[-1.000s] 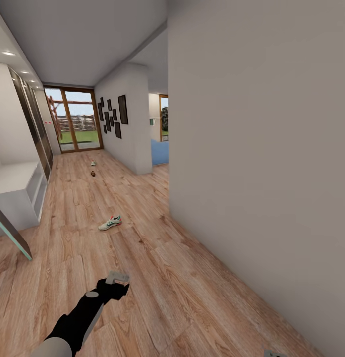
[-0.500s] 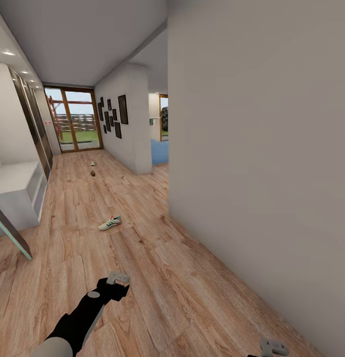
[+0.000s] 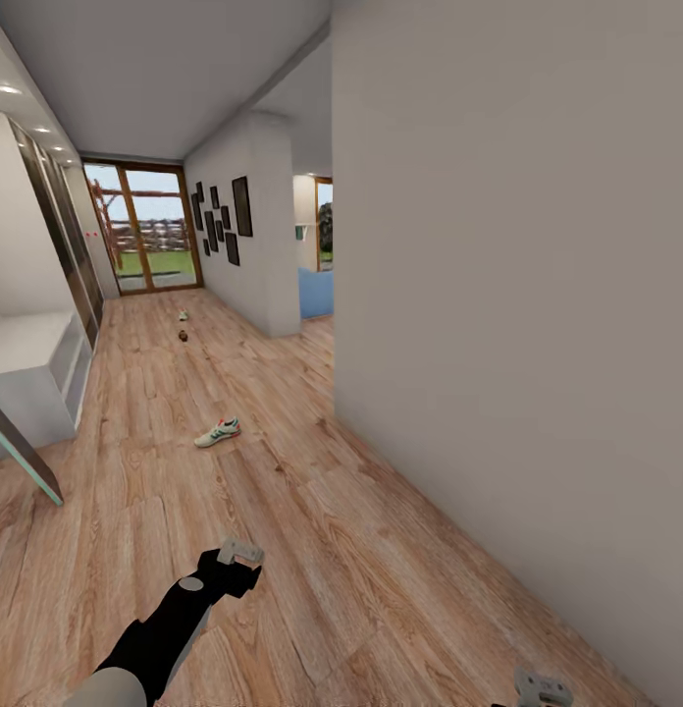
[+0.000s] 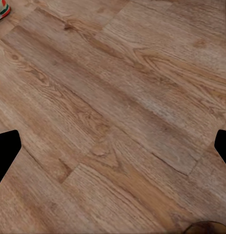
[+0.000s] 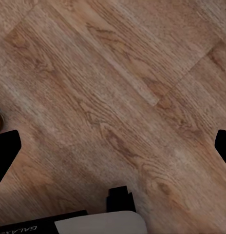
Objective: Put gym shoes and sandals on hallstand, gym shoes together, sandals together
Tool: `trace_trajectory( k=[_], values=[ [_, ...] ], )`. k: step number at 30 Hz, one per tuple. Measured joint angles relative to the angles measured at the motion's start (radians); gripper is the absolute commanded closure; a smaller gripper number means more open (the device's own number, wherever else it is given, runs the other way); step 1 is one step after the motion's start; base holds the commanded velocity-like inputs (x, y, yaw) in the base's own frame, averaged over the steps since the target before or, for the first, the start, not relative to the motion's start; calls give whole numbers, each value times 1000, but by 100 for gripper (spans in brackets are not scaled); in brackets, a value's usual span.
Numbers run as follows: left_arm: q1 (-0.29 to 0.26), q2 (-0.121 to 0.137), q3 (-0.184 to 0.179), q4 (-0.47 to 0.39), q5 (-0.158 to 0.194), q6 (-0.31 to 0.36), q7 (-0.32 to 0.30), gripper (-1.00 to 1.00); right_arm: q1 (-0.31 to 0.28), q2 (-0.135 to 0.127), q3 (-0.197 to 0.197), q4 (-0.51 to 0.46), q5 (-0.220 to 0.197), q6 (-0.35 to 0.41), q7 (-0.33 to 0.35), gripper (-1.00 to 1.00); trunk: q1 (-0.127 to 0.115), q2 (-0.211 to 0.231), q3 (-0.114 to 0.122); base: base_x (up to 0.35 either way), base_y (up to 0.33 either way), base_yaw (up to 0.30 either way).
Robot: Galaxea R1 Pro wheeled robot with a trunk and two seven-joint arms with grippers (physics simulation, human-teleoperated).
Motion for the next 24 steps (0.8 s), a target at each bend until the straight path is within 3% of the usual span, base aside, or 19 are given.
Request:
trace_trajectory(
  k=[3,6,24],
  values=[
    [0,0,-41,0,0,0,0,-100,0,-1,-1,0,-1,0,-2,-100,12,-21,-14,0,0,0],
    [0,0,-56,0,0,-1,0,-100,0,-1,-1,0,-1,0,-2,-100,23,-42,-25,0,0,0],
    [0,2,-63,2,0,-11,-1,-100,0,1,-1,-2,-1,0,-2,-100,92,-168,-94,0,0,0]
  ],
)
